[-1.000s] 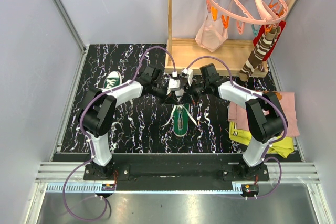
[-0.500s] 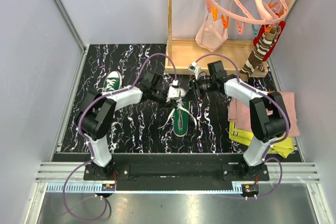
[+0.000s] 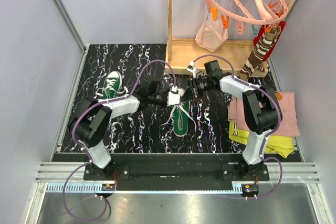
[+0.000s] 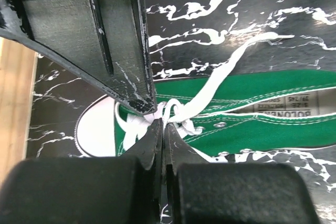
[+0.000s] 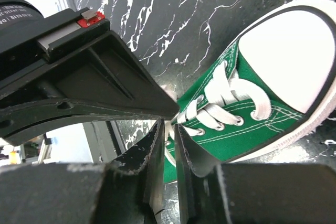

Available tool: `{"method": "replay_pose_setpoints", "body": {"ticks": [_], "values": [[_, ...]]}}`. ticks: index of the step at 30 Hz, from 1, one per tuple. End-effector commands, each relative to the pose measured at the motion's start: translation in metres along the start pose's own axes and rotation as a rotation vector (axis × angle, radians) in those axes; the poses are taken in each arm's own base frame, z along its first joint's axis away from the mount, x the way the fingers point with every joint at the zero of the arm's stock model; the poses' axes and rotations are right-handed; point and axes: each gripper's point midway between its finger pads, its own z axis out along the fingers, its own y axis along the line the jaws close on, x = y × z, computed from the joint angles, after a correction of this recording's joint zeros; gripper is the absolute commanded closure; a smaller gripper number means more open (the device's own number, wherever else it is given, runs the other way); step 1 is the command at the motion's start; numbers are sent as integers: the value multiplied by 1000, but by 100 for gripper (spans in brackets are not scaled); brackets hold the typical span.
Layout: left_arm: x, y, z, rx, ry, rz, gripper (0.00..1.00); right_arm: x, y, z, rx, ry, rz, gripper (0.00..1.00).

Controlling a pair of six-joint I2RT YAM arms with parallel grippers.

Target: Tie the shoes

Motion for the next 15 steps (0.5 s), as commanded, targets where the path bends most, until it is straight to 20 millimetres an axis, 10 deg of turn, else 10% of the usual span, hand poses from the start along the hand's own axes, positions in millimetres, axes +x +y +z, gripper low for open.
{"method": "replay_pose_setpoints", "body": {"ticks": [1,15], "values": [[-25,29,-7,-142,-43,148,100,-11,13,-1,-64,-8,5,77],[-25,29,-9,-191,-62,163,100,6,13,9,-161,47,135,73]]}}
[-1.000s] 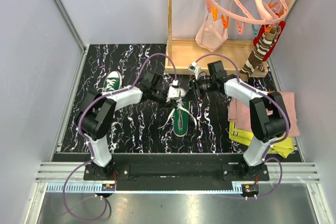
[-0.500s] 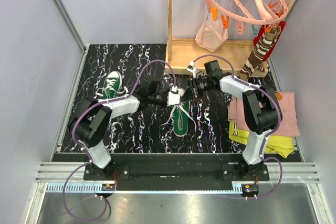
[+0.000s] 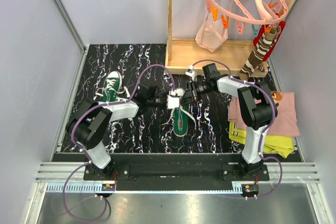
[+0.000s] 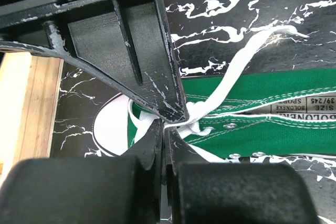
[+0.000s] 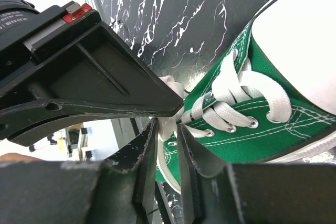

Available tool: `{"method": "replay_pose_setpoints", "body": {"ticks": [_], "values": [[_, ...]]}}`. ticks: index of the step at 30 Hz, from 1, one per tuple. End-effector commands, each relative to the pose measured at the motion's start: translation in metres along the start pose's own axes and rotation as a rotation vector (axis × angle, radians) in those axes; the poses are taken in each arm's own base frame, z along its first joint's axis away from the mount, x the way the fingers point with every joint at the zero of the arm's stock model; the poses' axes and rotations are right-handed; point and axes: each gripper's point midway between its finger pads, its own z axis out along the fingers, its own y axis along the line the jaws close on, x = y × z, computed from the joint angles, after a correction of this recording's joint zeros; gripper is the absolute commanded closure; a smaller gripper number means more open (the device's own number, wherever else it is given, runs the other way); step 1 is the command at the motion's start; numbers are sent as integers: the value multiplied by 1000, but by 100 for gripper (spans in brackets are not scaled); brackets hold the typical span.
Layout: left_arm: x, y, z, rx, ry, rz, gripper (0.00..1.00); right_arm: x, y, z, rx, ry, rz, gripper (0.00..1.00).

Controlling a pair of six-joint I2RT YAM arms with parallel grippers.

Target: Tie the shoes

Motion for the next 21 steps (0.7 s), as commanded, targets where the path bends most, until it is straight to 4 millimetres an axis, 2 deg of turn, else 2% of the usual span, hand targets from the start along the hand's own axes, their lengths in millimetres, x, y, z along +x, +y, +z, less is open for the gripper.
{"method": "replay_pose_setpoints", "body": {"ticks": [1,5,14,18,21], "values": [[-27,26,-5,-86,-66,81,100,-8,14,-2,-59,-4,-4,71],[-28,23,-4,-73,-76,80,100,-10,15,-1,-66,-3,7,67],[-31,14,-4,-41,-87,97,100,-15,14,-1,-72,-15,22,67],[-29,12,-4,-51,-79,94,100,-20,11,-10,-71,-39,58,60],[-28,14,-5,-61,-75,103,100,-24,8,-21,-53,-67,67,61]]}}
